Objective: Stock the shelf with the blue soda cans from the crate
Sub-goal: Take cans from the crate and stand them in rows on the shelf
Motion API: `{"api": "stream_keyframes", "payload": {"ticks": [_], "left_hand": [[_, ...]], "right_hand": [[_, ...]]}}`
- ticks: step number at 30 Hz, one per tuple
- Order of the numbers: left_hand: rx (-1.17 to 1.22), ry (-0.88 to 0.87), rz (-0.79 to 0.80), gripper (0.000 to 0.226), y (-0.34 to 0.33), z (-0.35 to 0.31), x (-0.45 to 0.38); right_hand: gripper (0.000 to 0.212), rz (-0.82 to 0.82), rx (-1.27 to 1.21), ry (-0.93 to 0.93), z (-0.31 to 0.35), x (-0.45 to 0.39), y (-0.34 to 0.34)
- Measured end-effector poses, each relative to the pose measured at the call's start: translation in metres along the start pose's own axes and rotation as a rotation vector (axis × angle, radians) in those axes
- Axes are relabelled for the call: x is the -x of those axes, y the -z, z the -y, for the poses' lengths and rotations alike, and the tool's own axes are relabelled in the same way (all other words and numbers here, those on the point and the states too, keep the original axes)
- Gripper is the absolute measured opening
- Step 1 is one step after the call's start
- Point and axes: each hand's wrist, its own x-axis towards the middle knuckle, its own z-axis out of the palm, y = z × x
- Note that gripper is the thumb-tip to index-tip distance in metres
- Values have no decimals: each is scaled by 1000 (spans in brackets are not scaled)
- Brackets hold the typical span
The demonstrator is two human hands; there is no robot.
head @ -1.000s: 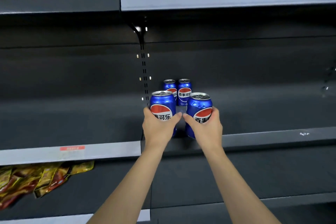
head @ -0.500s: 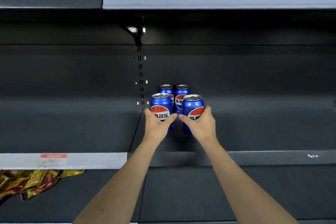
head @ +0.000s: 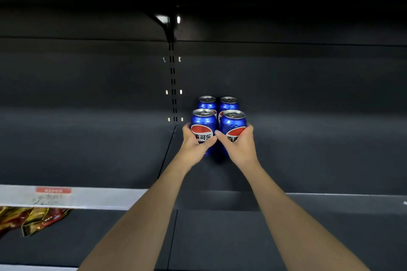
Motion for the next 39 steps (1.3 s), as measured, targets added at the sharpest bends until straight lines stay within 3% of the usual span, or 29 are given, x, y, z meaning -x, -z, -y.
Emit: {"api": "stream_keyframes", "payload": {"ticks": [5,8,10,14,23,39], "left_hand": [[-209,81,59,101,4,1,-11],[-536,23,8,96,6,-2,-13],[-608,11,-2,95,10,-6,-16],[-556,6,-27,92,10,-8,-21],[-562,-70,-121,66,0,-2,-19],[-508,-101,-184,64,-9,3,-20]], "right_hand": [[77,180,-71,-66,-6,-14,5],[90,276,11,-66,-8,-19,16],[99,298,107,-37,-8,-22,22],[115,329,218,-32,-7,-24,27],[69,186,211,-48,-14,-21,28],[71,141,238,34,-24,-24,21]]}}
